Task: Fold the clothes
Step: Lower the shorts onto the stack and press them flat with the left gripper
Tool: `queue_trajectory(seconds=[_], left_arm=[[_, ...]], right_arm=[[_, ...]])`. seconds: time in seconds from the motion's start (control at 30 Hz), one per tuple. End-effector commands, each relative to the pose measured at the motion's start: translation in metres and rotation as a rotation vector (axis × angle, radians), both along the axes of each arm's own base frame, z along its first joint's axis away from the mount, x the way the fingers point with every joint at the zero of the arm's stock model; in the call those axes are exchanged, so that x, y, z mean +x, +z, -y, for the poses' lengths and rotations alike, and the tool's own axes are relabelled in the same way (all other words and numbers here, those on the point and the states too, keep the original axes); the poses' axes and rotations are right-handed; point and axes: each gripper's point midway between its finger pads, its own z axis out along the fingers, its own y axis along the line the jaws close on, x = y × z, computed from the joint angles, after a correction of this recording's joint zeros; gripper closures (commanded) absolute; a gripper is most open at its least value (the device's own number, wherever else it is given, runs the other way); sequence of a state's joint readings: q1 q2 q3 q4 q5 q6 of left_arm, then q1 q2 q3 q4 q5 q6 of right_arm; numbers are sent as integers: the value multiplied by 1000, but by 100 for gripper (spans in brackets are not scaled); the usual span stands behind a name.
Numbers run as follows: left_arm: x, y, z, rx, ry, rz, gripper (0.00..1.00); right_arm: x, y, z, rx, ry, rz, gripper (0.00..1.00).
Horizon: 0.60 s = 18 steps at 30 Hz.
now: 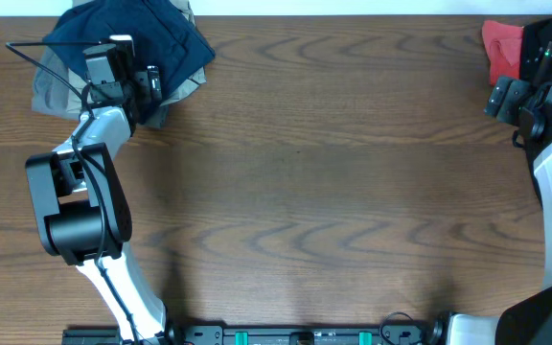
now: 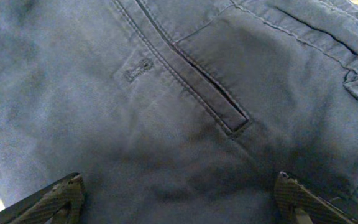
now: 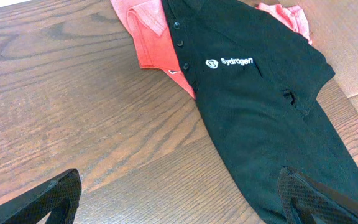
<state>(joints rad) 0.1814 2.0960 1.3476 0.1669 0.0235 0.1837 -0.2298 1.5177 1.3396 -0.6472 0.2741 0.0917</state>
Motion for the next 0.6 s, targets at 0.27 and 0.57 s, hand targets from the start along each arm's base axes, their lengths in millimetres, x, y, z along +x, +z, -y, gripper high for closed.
queue_trajectory(seconds=[0.27,0.57], left_arm=[[2,123,-18,38,24,262,2],[-9,65,-29,-87,115,120,2]], right_arm=[[-1,-1,3,-2,-15,-1,1],[-1,-1,3,-2,-15,-1,1]])
